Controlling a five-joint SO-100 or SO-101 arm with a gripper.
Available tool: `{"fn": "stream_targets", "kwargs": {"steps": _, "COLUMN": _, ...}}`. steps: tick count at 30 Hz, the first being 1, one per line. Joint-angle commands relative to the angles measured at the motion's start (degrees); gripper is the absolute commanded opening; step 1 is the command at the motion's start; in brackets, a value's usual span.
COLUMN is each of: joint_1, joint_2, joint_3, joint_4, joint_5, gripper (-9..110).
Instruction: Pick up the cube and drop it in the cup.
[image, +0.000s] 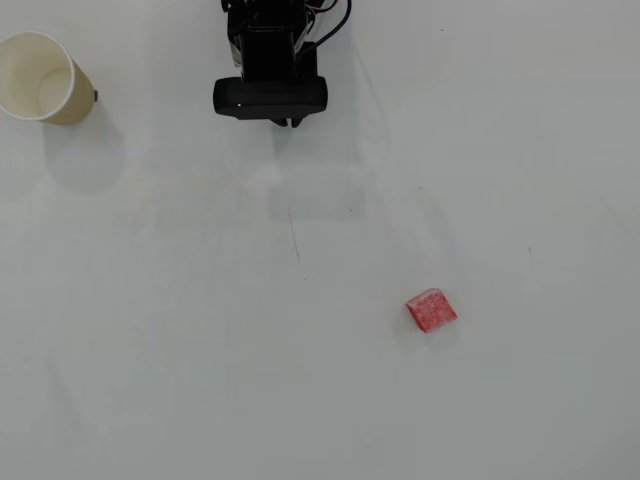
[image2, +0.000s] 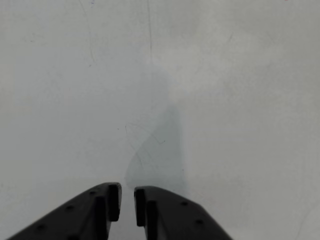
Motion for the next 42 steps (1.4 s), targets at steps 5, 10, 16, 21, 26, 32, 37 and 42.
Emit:
{"fn": "stream_targets", "kwargs": {"steps": 5, "joint_1": 1.4, "joint_2": 2.3, "joint_3": 2.0, "joint_4": 0.7, "joint_5": 0.2, "gripper": 0}}
{"fn": "stream_targets", "kwargs": {"steps": 10, "joint_1": 1.7, "joint_2": 2.3, "joint_3": 2.0, "joint_4": 0.7, "joint_5": 0.2, "gripper": 0}}
{"fn": "stream_targets", "kwargs": {"steps": 16, "joint_1": 1.7, "joint_2": 2.3, "joint_3": 2.0, "joint_4": 0.7, "joint_5": 0.1, "gripper": 0}}
{"fn": "stream_targets", "kwargs": {"steps": 21, "joint_1": 1.7, "joint_2": 2.4, "joint_3": 2.0, "joint_4": -2.5, "joint_5": 0.3, "gripper": 0}}
{"fn": "stream_targets", "kwargs": {"steps": 26, "joint_1": 1.1, "joint_2": 2.4, "joint_3": 2.0, "joint_4": -22.9, "joint_5": 0.1, "gripper": 0}}
{"fn": "stream_targets", "kwargs": {"steps": 32, "joint_1": -1.4, "joint_2": 2.4, "joint_3": 2.0, "joint_4": -35.2, "joint_5": 0.0, "gripper": 0}}
{"fn": "stream_targets", "kwargs": {"steps": 37, "joint_1": -4.4, "joint_2": 2.4, "joint_3": 2.0, "joint_4": -36.7, "joint_5": 0.0, "gripper": 0}}
{"fn": "stream_targets", "kwargs": {"steps": 42, "joint_1": -9.3, "joint_2": 2.3, "joint_3": 2.0, "joint_4": -38.1, "joint_5": -0.1, "gripper": 0}}
